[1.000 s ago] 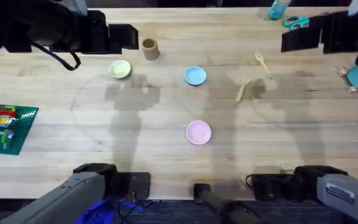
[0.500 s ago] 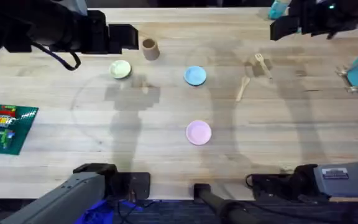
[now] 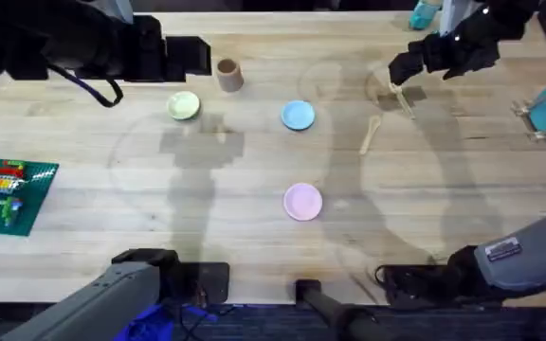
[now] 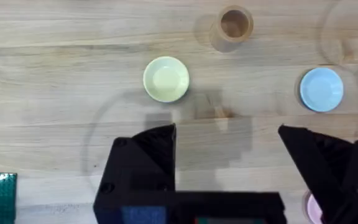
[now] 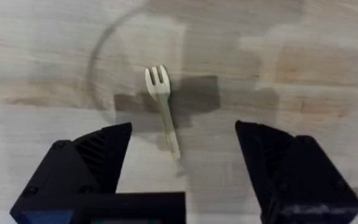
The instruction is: Pick up a utensil and set it on the pink plate, then put the other utensil in the container.
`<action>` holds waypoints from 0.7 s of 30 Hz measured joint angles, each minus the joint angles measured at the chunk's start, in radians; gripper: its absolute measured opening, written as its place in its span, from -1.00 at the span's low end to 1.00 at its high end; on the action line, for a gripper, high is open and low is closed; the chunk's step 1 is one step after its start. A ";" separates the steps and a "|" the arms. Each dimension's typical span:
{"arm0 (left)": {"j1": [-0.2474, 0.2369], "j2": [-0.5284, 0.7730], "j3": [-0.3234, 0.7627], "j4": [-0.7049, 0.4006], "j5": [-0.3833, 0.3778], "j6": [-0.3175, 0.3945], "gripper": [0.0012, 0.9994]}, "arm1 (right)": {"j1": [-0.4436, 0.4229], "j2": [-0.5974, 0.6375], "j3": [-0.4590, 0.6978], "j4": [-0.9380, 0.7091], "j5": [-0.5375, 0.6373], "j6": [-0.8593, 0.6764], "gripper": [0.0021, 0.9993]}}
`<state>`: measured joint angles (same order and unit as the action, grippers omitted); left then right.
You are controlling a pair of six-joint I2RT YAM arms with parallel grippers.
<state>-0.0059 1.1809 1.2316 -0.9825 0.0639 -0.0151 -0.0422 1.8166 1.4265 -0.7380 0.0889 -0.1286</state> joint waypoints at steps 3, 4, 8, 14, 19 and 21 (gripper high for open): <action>0.000 0.000 0.000 0.000 0.000 0.000 0.99 | 0.000 0.018 0.000 0.034 -0.018 -0.003 0.99; 0.000 0.000 0.000 0.000 0.000 0.000 0.99 | 0.000 0.024 0.000 0.041 -0.027 -0.003 0.99; 0.000 0.000 0.000 -0.001 0.000 0.000 0.99 | 0.000 0.057 0.000 0.061 -0.044 -0.003 0.99; 0.000 0.000 0.000 -0.001 0.000 0.000 0.98 | 0.000 0.112 0.000 0.062 -0.069 -0.004 0.99; 0.000 0.000 0.000 -0.001 0.000 0.000 0.99 | 0.001 0.139 0.000 0.058 -0.079 -0.003 0.99; 0.000 0.000 0.000 -0.001 0.000 0.000 0.99 | 0.001 0.141 0.000 0.053 -0.081 -0.003 0.99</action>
<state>-0.0059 1.1809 1.2316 -0.9836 0.0639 -0.0151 -0.0414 1.9580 1.4265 -0.6854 0.0078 -0.1318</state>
